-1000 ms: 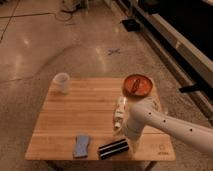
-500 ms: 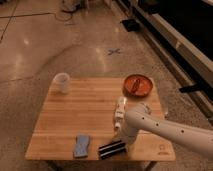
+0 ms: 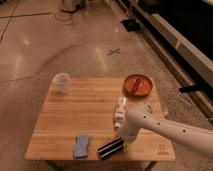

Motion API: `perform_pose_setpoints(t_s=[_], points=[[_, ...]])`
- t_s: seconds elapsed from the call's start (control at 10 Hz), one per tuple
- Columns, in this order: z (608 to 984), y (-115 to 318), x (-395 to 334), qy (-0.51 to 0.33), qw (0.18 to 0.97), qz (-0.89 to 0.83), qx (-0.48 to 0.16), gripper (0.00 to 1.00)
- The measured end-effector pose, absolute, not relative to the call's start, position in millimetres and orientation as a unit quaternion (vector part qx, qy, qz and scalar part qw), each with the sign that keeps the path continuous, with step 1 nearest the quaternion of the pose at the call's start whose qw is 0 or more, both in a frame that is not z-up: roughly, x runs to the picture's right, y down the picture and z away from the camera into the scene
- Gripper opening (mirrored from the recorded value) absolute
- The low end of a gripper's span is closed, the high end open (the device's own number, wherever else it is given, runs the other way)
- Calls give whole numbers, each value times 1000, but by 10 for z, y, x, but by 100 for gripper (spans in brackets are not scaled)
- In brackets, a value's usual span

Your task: Place the eraser in the ceramic cup

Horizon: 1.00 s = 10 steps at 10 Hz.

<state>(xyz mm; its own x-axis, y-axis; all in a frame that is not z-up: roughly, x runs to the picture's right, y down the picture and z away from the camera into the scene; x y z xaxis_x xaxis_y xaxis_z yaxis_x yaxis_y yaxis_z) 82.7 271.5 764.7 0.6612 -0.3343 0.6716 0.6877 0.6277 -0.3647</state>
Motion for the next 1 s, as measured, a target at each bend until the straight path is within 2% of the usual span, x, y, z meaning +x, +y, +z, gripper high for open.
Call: perform_pose_setpoints(t_s=[0.2, 0.6, 0.9, 1.0], points=[[7596, 2542, 917, -288, 860, -301, -294, 0], [7434, 1854, 1108, -287, 867, -343, -221, 0], [7258, 1226, 1142, -277, 871, -381, -140, 0], [7202, 958, 1044, -278, 868, -401, -95, 0]])
